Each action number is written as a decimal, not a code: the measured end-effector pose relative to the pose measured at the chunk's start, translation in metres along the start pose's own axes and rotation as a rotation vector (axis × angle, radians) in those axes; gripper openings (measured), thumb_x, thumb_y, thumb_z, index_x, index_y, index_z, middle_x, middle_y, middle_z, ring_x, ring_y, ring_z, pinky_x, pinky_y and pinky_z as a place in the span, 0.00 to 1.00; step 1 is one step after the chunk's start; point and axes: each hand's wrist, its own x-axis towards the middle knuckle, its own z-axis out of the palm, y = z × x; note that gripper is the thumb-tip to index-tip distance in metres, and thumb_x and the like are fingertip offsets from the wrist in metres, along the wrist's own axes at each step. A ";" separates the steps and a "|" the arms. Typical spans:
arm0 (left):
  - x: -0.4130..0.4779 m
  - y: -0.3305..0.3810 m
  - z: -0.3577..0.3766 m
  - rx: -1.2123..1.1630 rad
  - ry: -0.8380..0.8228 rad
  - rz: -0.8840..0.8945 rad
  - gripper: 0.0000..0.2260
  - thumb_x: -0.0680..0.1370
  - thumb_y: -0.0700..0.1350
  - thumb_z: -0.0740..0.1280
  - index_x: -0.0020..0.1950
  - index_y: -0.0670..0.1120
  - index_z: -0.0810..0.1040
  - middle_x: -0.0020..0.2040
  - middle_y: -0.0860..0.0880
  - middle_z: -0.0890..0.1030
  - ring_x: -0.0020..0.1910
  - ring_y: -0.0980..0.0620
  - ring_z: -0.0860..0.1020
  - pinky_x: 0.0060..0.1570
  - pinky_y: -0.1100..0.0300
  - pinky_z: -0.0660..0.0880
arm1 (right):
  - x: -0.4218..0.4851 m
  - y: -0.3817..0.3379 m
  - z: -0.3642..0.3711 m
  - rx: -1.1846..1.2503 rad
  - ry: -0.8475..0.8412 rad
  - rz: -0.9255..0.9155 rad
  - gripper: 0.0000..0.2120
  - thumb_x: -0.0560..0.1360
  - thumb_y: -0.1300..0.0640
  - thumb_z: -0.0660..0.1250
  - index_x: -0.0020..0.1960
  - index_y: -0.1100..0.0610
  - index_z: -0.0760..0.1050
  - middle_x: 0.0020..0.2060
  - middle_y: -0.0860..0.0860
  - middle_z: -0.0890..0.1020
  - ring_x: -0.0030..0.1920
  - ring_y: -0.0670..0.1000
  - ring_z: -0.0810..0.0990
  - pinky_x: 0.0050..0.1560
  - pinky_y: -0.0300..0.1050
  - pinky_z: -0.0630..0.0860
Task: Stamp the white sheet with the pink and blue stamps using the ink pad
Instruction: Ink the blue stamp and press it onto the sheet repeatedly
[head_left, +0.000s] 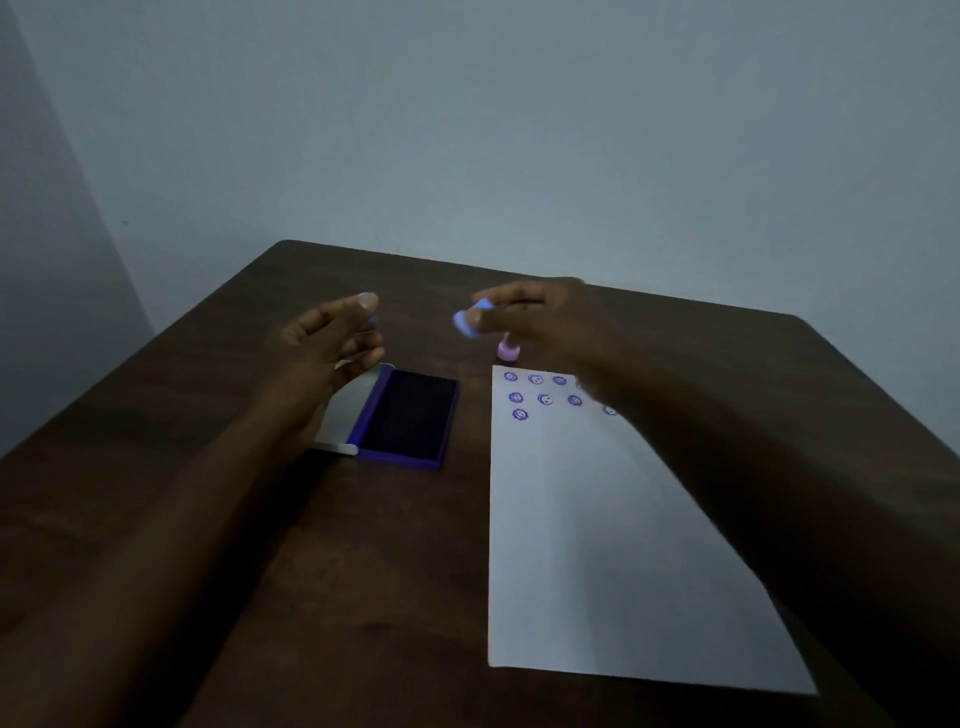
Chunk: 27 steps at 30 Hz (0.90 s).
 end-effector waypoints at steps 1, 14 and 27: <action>-0.001 0.000 0.000 0.000 -0.002 -0.002 0.13 0.65 0.53 0.74 0.47 0.52 0.82 0.44 0.52 0.83 0.43 0.56 0.82 0.42 0.64 0.80 | -0.003 0.002 -0.011 0.050 0.008 0.050 0.11 0.70 0.49 0.74 0.50 0.52 0.84 0.45 0.44 0.86 0.38 0.43 0.79 0.39 0.38 0.73; -0.007 0.000 0.007 0.009 -0.048 -0.048 0.16 0.69 0.54 0.70 0.53 0.49 0.82 0.43 0.49 0.82 0.42 0.56 0.82 0.42 0.64 0.82 | -0.019 0.054 -0.053 0.795 0.003 0.520 0.10 0.73 0.56 0.71 0.51 0.58 0.84 0.46 0.53 0.86 0.32 0.48 0.80 0.36 0.41 0.79; -0.012 0.001 0.010 0.018 -0.133 -0.080 0.17 0.68 0.52 0.71 0.55 0.50 0.83 0.45 0.50 0.83 0.42 0.56 0.82 0.40 0.64 0.81 | -0.020 0.057 -0.057 0.404 0.062 0.365 0.07 0.74 0.53 0.70 0.49 0.54 0.84 0.40 0.50 0.84 0.34 0.45 0.77 0.39 0.40 0.78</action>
